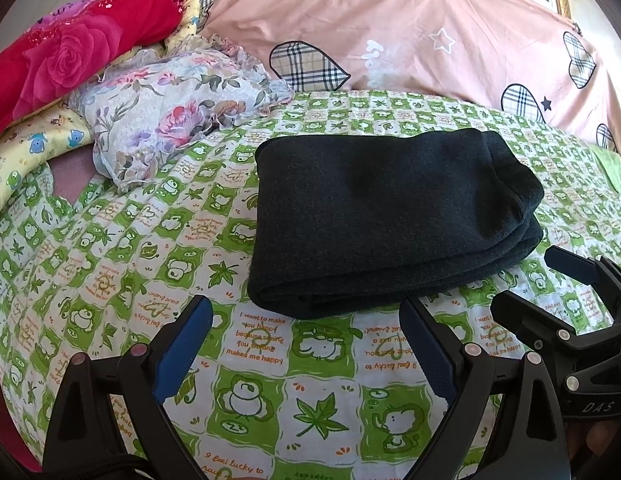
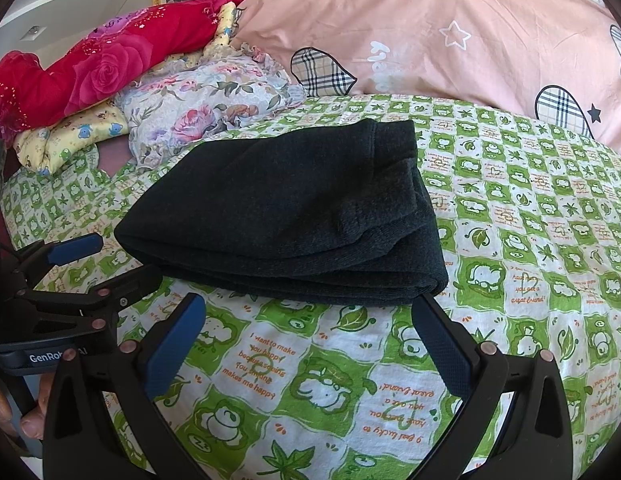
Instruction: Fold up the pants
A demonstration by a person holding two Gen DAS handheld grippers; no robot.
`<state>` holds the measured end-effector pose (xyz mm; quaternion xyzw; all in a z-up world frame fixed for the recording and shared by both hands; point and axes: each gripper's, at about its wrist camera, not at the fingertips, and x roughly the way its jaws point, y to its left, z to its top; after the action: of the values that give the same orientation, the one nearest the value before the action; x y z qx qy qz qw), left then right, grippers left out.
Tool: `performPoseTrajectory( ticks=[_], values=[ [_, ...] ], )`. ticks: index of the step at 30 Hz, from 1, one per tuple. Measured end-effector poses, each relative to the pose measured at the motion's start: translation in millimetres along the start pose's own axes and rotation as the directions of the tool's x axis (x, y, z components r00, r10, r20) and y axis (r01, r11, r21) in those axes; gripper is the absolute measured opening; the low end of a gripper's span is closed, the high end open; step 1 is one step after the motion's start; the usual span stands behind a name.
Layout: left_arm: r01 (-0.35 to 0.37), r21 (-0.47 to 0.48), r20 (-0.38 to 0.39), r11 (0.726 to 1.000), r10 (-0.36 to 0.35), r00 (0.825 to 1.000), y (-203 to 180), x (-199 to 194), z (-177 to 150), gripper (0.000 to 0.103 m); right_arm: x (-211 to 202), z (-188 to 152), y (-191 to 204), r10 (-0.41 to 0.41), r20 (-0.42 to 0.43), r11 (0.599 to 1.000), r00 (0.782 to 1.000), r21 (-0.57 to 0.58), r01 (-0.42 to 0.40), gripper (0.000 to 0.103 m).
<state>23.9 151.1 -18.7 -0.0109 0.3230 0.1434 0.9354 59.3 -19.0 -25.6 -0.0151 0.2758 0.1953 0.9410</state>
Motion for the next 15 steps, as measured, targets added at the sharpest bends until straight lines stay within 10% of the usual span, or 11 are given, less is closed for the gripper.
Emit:
performPoseTrajectory(
  ticks=[15],
  values=[
    [0.000, 0.002, -0.001, 1.000, 0.000, 1.000, 0.3, -0.3, -0.3, 0.095, 0.0, 0.4, 0.5, 0.000, 0.000, 1.000, 1.000, 0.000, 0.000, 0.103]
  ],
)
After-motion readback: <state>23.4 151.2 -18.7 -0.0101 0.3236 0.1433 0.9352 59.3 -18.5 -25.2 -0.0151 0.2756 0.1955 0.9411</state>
